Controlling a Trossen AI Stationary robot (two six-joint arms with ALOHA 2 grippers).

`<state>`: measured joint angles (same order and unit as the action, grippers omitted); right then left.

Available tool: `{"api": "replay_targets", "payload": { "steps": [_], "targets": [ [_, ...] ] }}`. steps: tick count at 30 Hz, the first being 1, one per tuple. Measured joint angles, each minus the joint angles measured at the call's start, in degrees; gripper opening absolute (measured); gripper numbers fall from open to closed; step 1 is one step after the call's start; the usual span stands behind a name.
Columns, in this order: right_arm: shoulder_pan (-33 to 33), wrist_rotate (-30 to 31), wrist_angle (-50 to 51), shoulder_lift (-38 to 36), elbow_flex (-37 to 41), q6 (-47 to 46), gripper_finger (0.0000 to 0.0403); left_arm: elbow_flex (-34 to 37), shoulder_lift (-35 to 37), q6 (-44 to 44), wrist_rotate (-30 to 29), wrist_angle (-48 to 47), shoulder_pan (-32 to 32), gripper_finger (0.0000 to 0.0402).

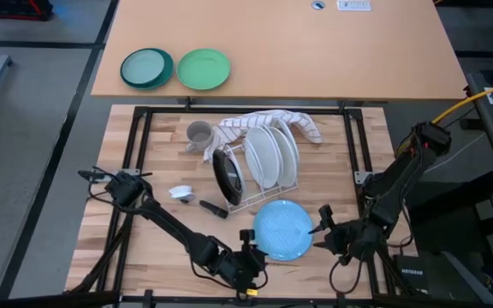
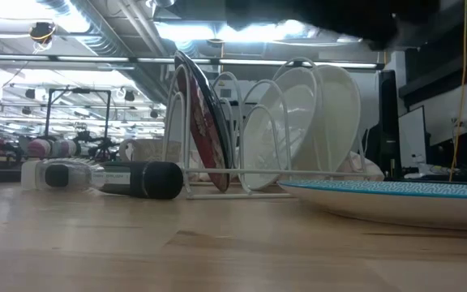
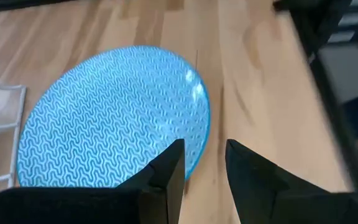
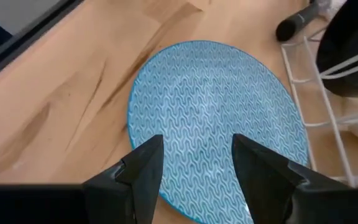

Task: Sort dishes
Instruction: Put the blue patterned plate in the dish rack

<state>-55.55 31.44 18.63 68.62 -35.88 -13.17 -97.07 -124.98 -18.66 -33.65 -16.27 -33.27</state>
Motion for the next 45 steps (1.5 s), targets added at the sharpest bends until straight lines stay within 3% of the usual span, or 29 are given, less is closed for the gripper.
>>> {"api": "replay_targets", "payload": {
  "steps": [7,15,22,36,42,45],
  "targets": [
    [0.07,-1.53,-0.54,5.12,0.01,-4.73,0.0195,0.04,-2.63,4.62,0.06,-1.71,1.21,0.0118],
    [0.09,-0.56,-0.84,11.65,0.02,-11.47,0.0195,0.06,-2.67,5.96,0.28,-7.36,2.7,0.0175],
    [0.09,-0.98,-0.88,13.51,0.02,-13.73,0.0195,0.04,-3.3,15.16,2.74,-7.53,2.64,0.0205],
    [0.09,1.09,-2.18,13.42,0.01,-13.66,0.0195,-0.03,-7.21,32.69,-0.24,-8.1,4.9,0.0208],
    [0.07,2.01,-2.2,13.42,0.0,-13.62,0.0195,-0.26,-8.98,35.86,-2.19,-7.58,5.75,0.0206],
    [0.07,2.12,-2.25,13.42,0.0,-13.62,0.0195,-0.26,-9.16,35.5,-2.33,-7.43,5.83,0.0187]
  ]
}}
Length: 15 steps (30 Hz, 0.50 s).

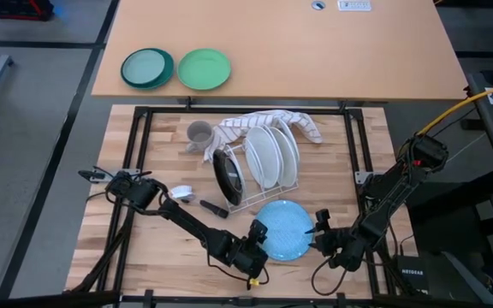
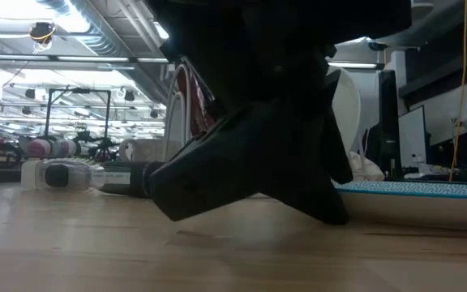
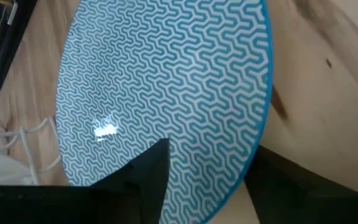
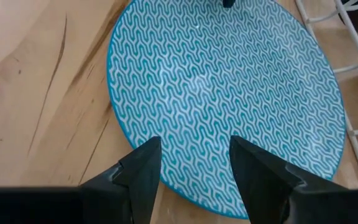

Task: Sort dishes
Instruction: Put the blue patterned plate in the dish rack

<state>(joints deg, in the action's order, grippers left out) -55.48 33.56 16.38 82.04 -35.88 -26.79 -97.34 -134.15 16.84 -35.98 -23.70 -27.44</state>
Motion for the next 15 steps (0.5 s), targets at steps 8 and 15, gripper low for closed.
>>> {"api": "replay_targets", "payload": {
  "steps": [8,15],
  "targets": [
    [0.0,0.5,-0.32,0.0,-0.02,0.02,0.0195,0.26,-0.32,-4.67,0.56,2.07,0.02,0.0073],
    [0.0,0.5,-3.71,-0.92,-0.71,0.33,0.0195,0.28,-0.46,-9.85,-1.64,5.6,-0.93,0.0014]
  ]
}}
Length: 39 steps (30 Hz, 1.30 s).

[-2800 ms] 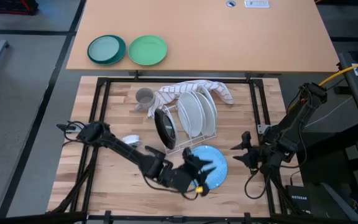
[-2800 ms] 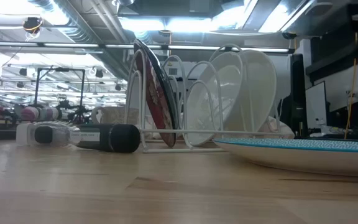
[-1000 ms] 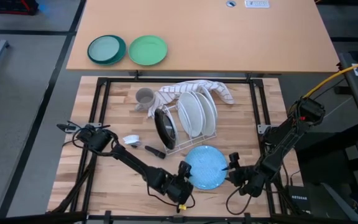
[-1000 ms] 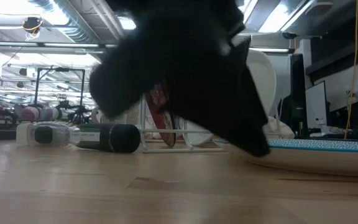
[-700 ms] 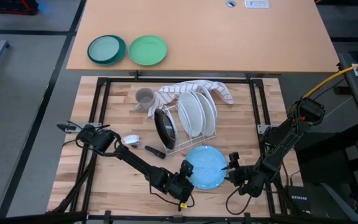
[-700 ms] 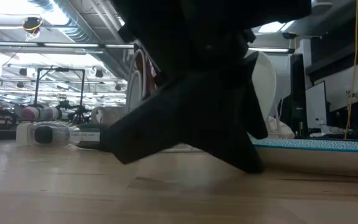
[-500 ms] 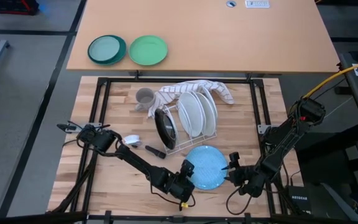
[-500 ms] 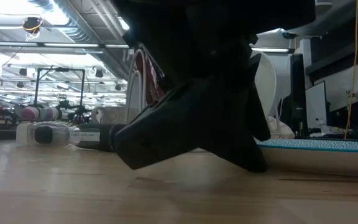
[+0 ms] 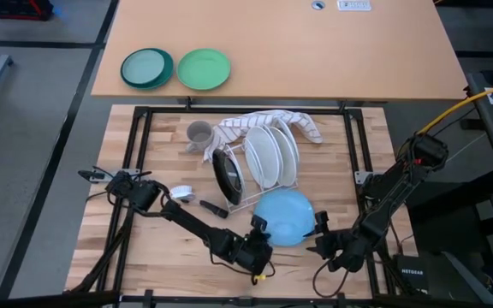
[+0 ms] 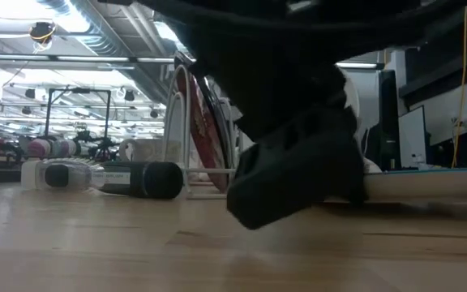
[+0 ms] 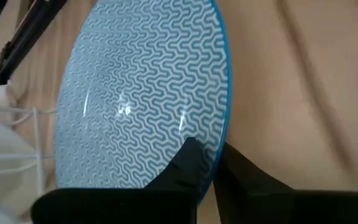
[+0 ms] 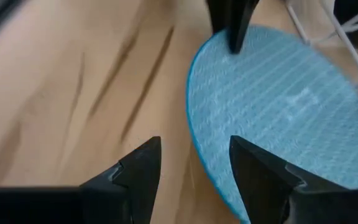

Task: Sort dishes
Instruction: Put the blue patterned plate in the dish rack

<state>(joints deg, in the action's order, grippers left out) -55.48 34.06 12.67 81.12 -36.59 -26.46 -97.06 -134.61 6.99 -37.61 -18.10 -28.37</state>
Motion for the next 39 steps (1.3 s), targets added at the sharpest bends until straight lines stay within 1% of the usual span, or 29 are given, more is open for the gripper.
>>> {"api": "replay_targets", "payload": {
  "steps": [3,6,12,16,20,24,29,33,39],
  "targets": [
    [0.0,0.17,1.2,-1.66,-1.97,3.16,0.0195,-0.19,-0.04,-2.27,-0.95,2.43,-1.2,0.0016],
    [-0.07,1.43,1.21,-3.66,-4.32,7.83,0.0195,-1.48,-0.11,-5.19,-2.5,4.61,-2.11,0.0006],
    [-0.07,4.42,1.3,-8.01,-9.94,19.87,0.0195,-4.89,-0.11,-11.07,-6.37,4.85,-3.82,0.0001],
    [-0.07,4.55,1.28,-10.51,-14.06,29.51,0.0195,-7.52,-0.11,-15.02,-7.94,5.24,-5.01,0.0],
    [-0.07,4.57,1.33,-12.72,-18.34,39.16,0.0195,-10.19,-0.11,-20.43,-10.89,5.16,-6.09,0.0001],
    [-0.07,4.69,1.69,-15.15,-22.55,46.35,0.0195,-13.64,-0.11,-26.3,-14.06,5.58,-7.15,0.0001],
    [-0.07,5.85,7.57,-18.59,-27.83,50.75,0.0195,-18.13,-0.11,-33.04,-19.73,5.5,-8.66,0.0001],
    [-0.07,7.45,14.25,-21.93,-30.73,50.93,0.0195,-21.38,-0.11,-35.75,-24.89,5.6,-9.64,0.0001],
    [-0.07,9.82,21.48,-27.53,-31.33,50.92,0.0195,-25.41,-0.11,-39.69,-35.42,5.76,-10.45,0.0001]
  ]
}}
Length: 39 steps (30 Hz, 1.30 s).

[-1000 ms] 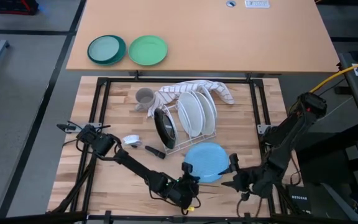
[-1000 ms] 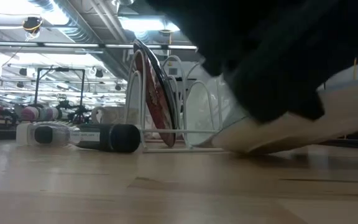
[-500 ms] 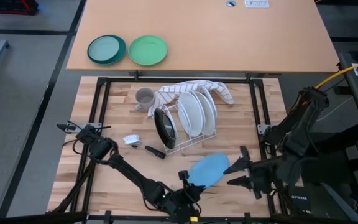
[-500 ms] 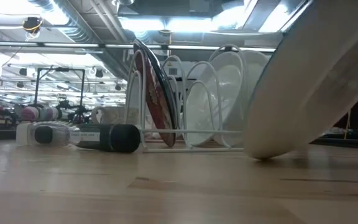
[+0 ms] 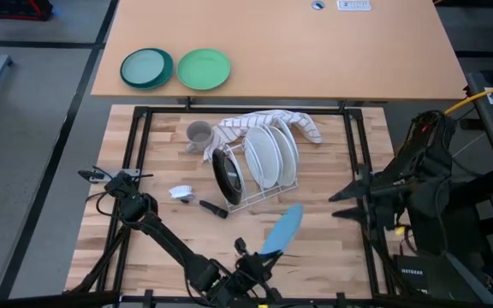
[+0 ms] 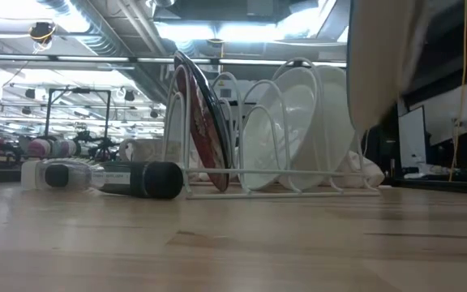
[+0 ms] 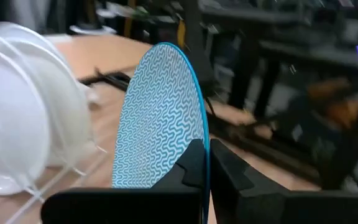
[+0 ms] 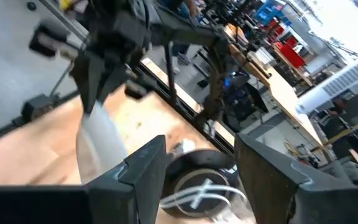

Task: Sort dishes
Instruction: Put the blue patterned plate in the dish rack

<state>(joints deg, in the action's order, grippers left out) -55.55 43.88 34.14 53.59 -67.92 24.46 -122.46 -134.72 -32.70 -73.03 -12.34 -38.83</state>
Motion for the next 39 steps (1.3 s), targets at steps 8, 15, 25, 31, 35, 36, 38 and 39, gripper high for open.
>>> {"api": "replay_targets", "payload": {
  "steps": [8,15,25,31,35,36,38,39],
  "targets": [
    [0.01,3.71,12.55,-3.64,0.02,-5.18,0.0195,-5.03,0.07,1.13,-16.23,4.06,-0.81,0.0001],
    [0.0,6.2,12.66,-3.96,9.42,-10.92,0.0195,-9.25,0.13,5.18,-16.99,6.12,0.5,0.0001],
    [0.0,0.38,-8.58,-4.76,31.92,-17.02,0.0195,-12.05,2.52,8.9,-17.09,6.97,5.69,0.0],
    [0.02,-8.57,-25.06,-4.79,41.96,-15.36,0.0195,-12.05,6.98,10.8,-17.24,7.02,8.65,0.0],
    [0.02,-10.48,-30.37,-4.77,46.16,-15.05,0.0195,-12.05,8.7,10.51,-17.18,6.82,10.74,0.0],
    [0.02,-10.48,-30.95,-4.77,47.0,-15.09,0.0195,-12.05,8.84,10.35,-17.14,6.84,11.46,0.0],
    [0.02,-10.51,-31.32,-4.77,48.11,-15.12,0.0195,-12.05,8.94,10.15,-17.16,6.84,12.95,0.0],
    [0.02,-10.49,-31.42,-4.77,48.42,-15.14,0.0195,-12.05,8.94,10.2,-17.16,6.73,13.67,0.0]
  ]
}}
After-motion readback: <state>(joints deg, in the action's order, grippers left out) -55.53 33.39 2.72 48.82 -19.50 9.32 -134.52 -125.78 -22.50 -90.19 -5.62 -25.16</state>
